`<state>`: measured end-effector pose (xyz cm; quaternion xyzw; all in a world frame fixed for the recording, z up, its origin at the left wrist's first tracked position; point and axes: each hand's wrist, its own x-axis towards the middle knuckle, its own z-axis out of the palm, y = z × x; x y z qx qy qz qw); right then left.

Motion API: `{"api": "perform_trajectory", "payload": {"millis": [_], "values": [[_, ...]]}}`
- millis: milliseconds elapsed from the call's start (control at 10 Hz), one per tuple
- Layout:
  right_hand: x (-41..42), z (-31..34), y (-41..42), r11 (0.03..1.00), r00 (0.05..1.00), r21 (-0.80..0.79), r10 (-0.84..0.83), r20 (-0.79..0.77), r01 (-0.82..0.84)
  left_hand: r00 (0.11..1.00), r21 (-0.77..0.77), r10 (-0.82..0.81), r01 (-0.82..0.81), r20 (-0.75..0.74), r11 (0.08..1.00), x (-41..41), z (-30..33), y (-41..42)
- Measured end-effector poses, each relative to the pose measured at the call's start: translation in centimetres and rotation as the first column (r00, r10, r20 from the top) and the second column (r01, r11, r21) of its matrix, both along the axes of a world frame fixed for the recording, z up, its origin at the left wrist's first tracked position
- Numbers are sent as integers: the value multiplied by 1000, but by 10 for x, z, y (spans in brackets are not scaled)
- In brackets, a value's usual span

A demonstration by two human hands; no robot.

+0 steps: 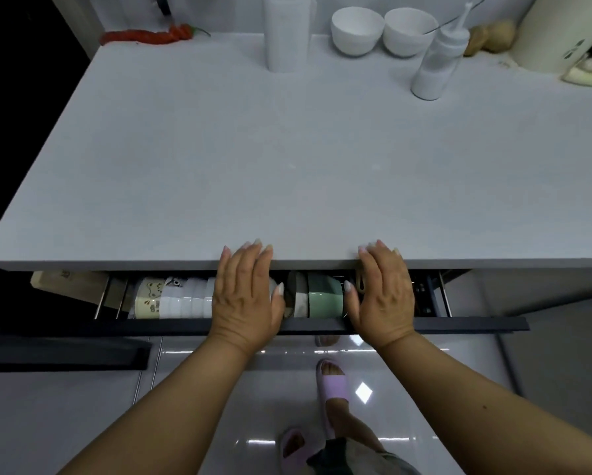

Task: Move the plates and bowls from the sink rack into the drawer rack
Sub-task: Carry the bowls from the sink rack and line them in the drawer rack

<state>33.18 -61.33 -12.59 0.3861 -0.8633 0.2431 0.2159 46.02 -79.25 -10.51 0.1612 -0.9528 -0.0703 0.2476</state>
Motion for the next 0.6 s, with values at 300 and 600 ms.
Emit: {"api": "perform_trajectory", "payload": {"millis": [300, 600], "values": [[-38, 1, -21, 989, 989, 147, 18, -144, 3, 953, 114, 59, -97, 298, 989, -82, 38, -47], [-37, 27, -29, 1000, 999, 1, 7, 40, -7, 880, 119, 98, -172, 464, 978, -86, 33, -50]]}}
